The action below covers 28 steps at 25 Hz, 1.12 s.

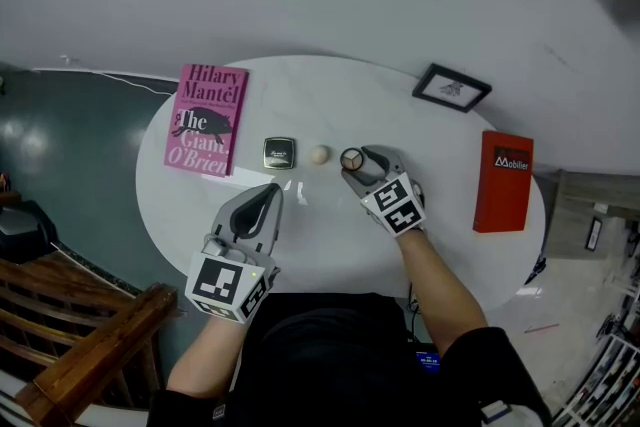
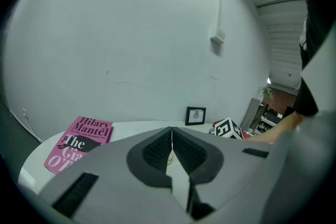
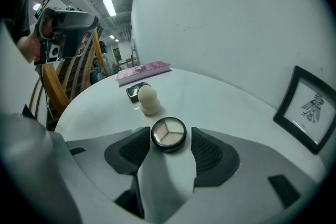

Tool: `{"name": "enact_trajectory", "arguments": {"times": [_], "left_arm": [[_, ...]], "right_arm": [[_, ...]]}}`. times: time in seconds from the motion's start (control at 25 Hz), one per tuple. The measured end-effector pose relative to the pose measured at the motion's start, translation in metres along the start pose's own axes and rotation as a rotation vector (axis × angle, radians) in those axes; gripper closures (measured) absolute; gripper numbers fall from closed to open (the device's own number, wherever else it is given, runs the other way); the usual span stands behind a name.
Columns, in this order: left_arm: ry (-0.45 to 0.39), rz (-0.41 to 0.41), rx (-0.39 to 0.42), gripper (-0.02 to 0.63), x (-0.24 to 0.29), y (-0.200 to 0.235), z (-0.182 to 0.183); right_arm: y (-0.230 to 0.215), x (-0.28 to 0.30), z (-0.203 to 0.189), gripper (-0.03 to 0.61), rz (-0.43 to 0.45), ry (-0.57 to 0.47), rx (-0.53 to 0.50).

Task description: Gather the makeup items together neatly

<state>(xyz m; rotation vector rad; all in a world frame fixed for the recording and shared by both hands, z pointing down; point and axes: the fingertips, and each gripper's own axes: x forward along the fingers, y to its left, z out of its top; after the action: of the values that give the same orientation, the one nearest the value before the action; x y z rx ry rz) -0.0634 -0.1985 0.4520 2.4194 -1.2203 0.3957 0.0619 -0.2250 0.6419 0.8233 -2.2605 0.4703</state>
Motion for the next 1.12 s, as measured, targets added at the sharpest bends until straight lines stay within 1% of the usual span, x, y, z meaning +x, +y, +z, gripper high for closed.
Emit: {"name": "enact_trajectory", "arguments": {"times": [0.12,0.24,0.48,0.64,0.84,0.96,1.12], "left_arm": [[-0.023,-0.010,0.015,0.598,-0.004,-0.001,0.007],[-0.050,-0.022,0.024,0.598,-0.012,-0.004,0.017],[-0.100,-0.050,0.033,0.598,-0.033,-0.010,0.031],[-0.148,-0.089,0.052,0.598,-0.048,-0.022,0.042],[-0.181,-0.145,0.065,0.598,-0.068,-0.040,0.047],[-0.205,-0.175,0.078,0.598,-0.078,-0.052,0.053],[-0.240,-0.192,0.107,0.598,-0.095,-0.064,0.063]], "right_arm": [[-0.006,-0.014,0.006,0.359,-0.028,-0.035,0.051],[-0.007,-0.032,0.015,0.359,-0.057,-0.073,0.077],[0.008,-0.076,0.036,0.359,-0.113,-0.135,0.067],[0.023,-0.113,0.056,0.359,-0.159,-0.204,0.068],[0.048,-0.161,0.076,0.364,-0.210,-0.293,0.081],[0.059,-0.186,0.086,0.378,-0.234,-0.331,0.076],[0.072,-0.218,0.100,0.416,-0.251,-0.401,0.090]]}}
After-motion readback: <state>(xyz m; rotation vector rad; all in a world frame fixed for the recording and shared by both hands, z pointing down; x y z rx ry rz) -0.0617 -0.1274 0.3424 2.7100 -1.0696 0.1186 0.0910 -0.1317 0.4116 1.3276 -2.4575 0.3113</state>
